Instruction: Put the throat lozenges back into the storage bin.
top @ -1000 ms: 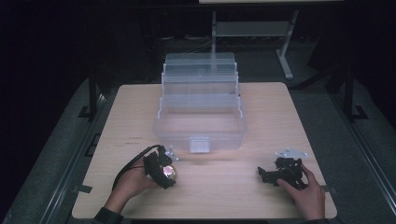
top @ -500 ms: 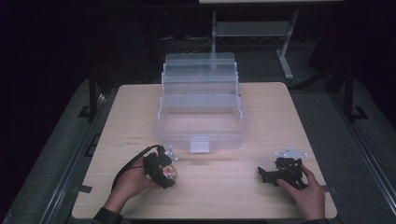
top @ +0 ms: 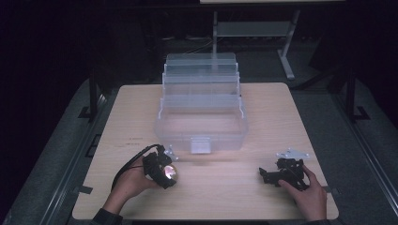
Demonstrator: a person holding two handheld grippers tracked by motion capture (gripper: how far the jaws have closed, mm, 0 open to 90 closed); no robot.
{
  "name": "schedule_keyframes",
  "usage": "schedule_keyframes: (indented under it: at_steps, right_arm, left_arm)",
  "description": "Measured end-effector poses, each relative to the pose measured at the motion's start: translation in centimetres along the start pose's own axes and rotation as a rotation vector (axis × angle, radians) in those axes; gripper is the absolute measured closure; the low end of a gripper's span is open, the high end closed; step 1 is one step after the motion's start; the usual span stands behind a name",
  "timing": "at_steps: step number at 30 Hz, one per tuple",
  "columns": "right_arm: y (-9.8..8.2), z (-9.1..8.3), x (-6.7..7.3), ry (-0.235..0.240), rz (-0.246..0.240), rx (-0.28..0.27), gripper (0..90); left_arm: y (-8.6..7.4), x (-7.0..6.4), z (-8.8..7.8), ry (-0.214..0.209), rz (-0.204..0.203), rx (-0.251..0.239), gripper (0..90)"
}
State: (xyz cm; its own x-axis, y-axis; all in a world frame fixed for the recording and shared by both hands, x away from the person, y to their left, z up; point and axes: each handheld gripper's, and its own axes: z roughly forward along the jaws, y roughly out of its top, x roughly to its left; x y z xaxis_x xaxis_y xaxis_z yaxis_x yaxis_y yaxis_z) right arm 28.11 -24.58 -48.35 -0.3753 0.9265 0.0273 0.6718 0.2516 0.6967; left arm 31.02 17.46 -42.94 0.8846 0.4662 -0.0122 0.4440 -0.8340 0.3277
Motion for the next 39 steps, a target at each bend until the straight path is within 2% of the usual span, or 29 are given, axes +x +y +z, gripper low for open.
schedule_keyframes:
  at_steps: [16,19,39]
  right_arm:
    - [0.0,0.0,0.0,0.0,0.0,0.0,0.0]
    - [0.0,0.0,0.0,0.0,0.0,0.0,0.0]
    - [0.0,0.0,0.0,0.0,0.0,0.0,0.0]
  left_arm:
    - [0.9,-0.1,-1.6,0.008,-0.002,-0.035,19.5]
    - [1.1,-0.1,-1.8,0.008,0.01,-0.031,19.5]
    - [2.6,-0.3,-3.0,0.004,0.027,-0.057,19.5]
